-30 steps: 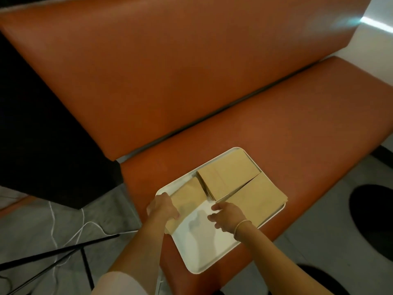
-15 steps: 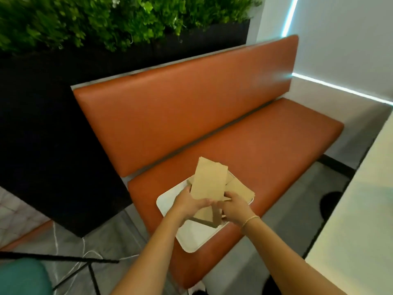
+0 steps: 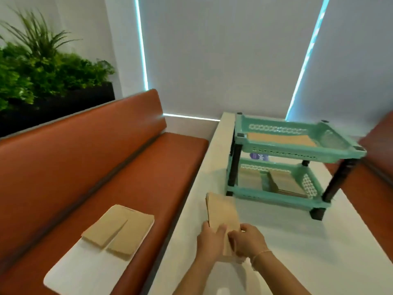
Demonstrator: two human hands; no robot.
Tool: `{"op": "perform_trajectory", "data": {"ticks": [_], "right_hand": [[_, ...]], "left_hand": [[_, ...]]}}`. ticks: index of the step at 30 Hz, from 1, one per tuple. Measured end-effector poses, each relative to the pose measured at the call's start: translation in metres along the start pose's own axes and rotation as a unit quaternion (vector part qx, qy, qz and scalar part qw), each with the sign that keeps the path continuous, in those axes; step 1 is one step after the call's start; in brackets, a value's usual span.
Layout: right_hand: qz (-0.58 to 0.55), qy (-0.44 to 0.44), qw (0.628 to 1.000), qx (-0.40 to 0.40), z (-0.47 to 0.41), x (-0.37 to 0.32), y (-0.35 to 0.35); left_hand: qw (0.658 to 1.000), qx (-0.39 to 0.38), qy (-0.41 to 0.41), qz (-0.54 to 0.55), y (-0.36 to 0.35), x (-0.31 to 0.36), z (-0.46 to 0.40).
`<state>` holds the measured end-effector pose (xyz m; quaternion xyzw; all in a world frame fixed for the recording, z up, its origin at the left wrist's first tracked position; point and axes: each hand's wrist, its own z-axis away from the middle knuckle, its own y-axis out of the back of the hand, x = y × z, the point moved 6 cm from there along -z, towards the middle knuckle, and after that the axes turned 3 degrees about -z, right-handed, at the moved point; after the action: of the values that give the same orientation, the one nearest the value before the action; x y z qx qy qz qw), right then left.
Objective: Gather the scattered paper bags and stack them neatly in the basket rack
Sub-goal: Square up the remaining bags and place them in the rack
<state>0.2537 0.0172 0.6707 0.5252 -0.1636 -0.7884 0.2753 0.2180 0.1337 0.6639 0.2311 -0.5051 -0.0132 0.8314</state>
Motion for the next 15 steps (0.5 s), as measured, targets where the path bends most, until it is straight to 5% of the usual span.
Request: {"op": "perform_trajectory", "data": {"ticks": [8,15], "right_hand": [[-0.080,-0.091,0.989,0.081,-0.008,0.091,0.095],[-0.046,-0.108,0.987,0.107,-0.042,0.118,0.115]], "left_hand": [[0.993,-0.103,-0.033,-0.051,-0.122,0.029,0.008],[0.989,-0.047,-0.050,-0.130,-0.163,0.041,-0.009]]}}
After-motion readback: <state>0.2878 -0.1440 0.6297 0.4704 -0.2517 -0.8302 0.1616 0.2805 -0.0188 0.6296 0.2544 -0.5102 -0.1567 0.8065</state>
